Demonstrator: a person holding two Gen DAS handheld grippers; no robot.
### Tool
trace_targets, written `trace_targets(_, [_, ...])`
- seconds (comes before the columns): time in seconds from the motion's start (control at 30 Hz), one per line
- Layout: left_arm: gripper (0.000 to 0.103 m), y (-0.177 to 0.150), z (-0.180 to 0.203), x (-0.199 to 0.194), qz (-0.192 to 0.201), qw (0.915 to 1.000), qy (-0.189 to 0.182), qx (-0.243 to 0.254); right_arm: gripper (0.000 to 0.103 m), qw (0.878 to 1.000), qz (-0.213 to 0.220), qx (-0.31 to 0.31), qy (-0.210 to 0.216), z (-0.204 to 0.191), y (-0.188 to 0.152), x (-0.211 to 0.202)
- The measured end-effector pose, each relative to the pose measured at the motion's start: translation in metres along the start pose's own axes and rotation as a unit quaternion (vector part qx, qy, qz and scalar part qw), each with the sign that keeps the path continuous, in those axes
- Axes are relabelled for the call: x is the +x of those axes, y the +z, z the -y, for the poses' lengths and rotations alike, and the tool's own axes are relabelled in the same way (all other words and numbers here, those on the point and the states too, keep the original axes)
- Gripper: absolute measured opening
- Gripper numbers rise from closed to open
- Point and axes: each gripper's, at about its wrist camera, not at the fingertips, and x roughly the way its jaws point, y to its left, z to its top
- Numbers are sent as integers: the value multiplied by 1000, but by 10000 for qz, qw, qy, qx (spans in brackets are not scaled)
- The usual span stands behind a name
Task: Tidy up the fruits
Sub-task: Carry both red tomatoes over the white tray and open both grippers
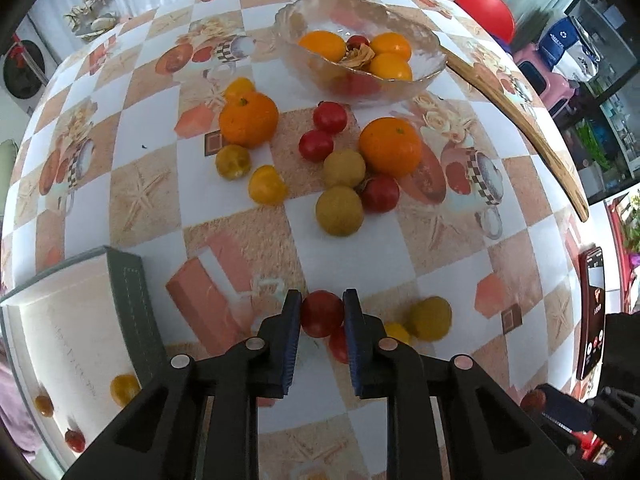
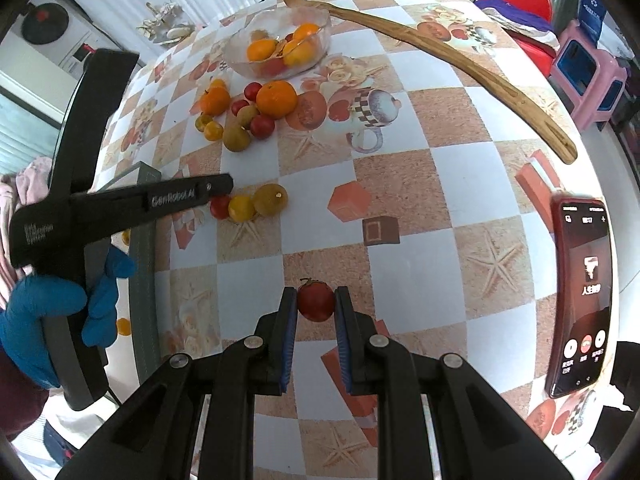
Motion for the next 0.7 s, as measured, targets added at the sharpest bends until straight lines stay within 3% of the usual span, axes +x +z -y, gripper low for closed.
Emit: trace_targets(0.7, [22, -57, -30, -69, 298, 9993, -178, -136, 20, 9995, -260, -96, -162, -16, -7, -14])
